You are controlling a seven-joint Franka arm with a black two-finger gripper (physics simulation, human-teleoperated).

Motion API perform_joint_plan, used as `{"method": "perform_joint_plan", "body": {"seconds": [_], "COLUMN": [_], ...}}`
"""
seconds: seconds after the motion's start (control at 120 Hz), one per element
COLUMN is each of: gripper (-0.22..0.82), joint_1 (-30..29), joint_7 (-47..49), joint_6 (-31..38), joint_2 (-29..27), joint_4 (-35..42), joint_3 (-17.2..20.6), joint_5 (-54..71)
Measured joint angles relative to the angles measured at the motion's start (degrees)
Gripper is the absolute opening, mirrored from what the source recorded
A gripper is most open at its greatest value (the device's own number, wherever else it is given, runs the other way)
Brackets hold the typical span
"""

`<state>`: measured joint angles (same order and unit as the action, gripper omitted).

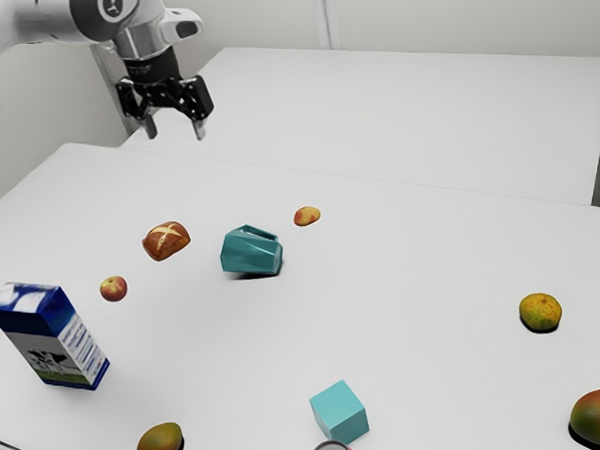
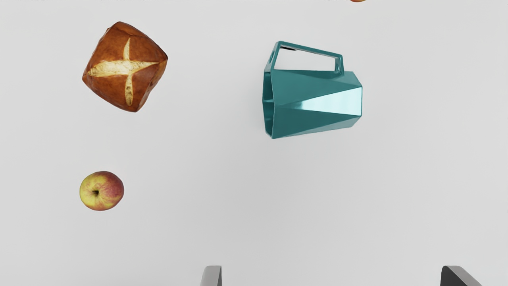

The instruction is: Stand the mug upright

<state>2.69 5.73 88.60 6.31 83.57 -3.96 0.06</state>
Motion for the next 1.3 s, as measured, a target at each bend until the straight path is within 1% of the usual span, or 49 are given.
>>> {"method": "perform_joint_plan", "body": {"seconds": [0.067,0.15,0.2,0.242,0.35,0.433,0.525,0.608,0.775,1.017,1.15,1.3], "gripper": [0.60,0.60,0.60,0.60,0.60,0.60,0.60,0.60,0.60,0.60,0.60,0.60], "joint_1": [4.65,6.28,5.81,4.93,-0.54,-3.90,-6.09,-7.59,-8.90,-9.62,-9.45,-8.55], "joint_7": [0.04,0.09,-0.14,-1.03,-4.71,-8.52,-14.01,-19.47,-30.01,-41.85,-46.62,-50.85], "joint_6": [0.22,0.71,1.56,2.83,6.00,8.81,11.78,13.49,15.06,15.04,15.09,15.44], "joint_2": [-0.02,0.64,1.91,3.67,9.22,12.92,15.39,16.20,16.51,17.14,17.35,17.39], "joint_4": [0.41,0.80,1.29,1.58,2.50,5.21,11.51,17.24,23.39,27.02,28.79,28.91], "joint_3": [-3.97,-5.81,-6.68,-8.17,-9.89,-10.20,-10.26,-10.26,-10.19,-10.12,-9.87,-9.44], "joint_5": [-0.11,-1.23,-2.93,-5.46,-16.22,-26.20,-38.94,-47.55,-58.53,-71.36,-74.55,-75.89]}}
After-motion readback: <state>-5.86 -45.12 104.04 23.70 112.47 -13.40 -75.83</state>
